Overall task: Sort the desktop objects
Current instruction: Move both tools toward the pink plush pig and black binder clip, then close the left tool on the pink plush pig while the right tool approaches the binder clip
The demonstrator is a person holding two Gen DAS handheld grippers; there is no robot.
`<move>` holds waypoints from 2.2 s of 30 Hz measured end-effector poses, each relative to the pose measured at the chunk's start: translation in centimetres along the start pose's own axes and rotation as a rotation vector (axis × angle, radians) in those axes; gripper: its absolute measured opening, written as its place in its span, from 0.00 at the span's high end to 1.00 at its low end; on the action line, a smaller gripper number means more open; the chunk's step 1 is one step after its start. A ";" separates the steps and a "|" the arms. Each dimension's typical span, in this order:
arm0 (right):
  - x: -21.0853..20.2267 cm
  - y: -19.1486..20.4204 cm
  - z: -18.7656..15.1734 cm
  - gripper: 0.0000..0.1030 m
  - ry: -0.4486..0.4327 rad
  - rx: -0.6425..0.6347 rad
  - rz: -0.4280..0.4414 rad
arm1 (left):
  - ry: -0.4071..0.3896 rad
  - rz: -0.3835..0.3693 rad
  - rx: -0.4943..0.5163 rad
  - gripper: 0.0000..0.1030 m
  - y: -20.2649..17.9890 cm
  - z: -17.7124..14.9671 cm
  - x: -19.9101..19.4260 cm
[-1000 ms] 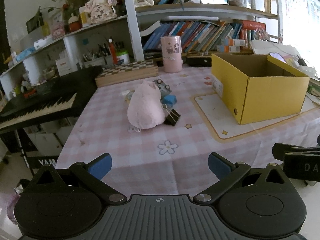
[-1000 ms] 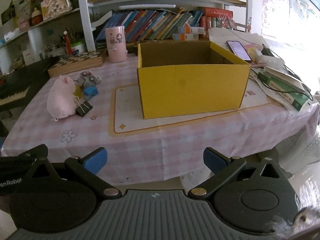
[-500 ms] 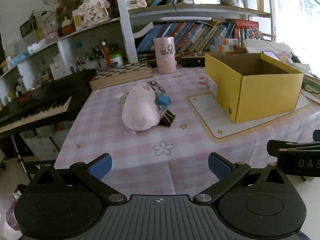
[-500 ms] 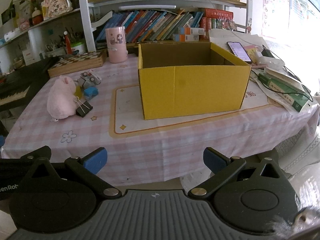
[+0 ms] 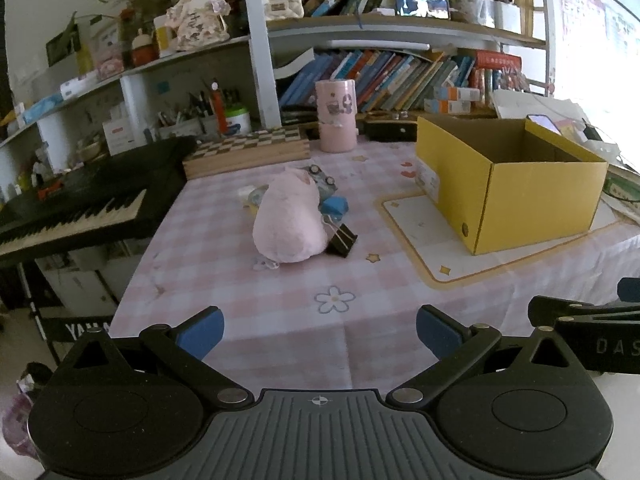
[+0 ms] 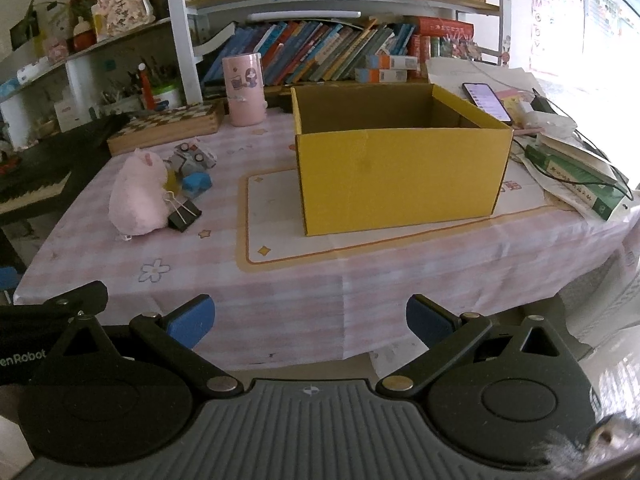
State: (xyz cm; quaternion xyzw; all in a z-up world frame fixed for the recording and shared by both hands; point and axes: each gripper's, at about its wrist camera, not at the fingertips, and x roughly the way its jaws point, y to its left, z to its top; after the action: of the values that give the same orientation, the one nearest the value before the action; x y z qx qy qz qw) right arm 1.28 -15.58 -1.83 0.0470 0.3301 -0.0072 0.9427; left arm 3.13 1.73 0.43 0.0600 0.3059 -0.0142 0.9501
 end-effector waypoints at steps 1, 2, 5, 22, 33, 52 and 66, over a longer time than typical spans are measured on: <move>0.0 0.0 0.0 0.00 0.000 0.001 0.004 | 0.000 0.001 -0.002 0.00 0.1 0.0 0.0; 0.0 0.1 0.0 0.00 -0.001 0.002 0.008 | 0.000 0.003 -0.005 0.00 0.2 0.0 0.0; 0.1 0.3 0.0 0.00 0.001 -0.001 0.021 | 0.003 0.014 -0.014 0.00 0.5 -0.1 0.0; 0.7 0.7 0.6 0.02 -0.017 -0.053 0.077 | -0.018 0.041 -0.045 0.00 0.9 0.4 0.2; 1.8 2.2 1.6 0.25 -0.033 -0.119 0.153 | -0.020 0.040 -0.083 0.01 2.2 1.3 1.6; 8.1 5.0 6.3 0.39 -0.020 -0.228 0.299 | 0.012 0.047 -0.117 0.01 5.0 4.6 8.4; 13.3 5.3 7.9 0.39 0.016 -0.314 0.319 | 0.052 -0.021 -0.143 0.01 5.5 5.3 14.4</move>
State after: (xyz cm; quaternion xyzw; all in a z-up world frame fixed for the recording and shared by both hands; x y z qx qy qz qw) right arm 16.85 -10.80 -3.59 -0.0487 0.3231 0.1940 0.9250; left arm 18.27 6.65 -3.08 -0.0108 0.3315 -0.0005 0.9434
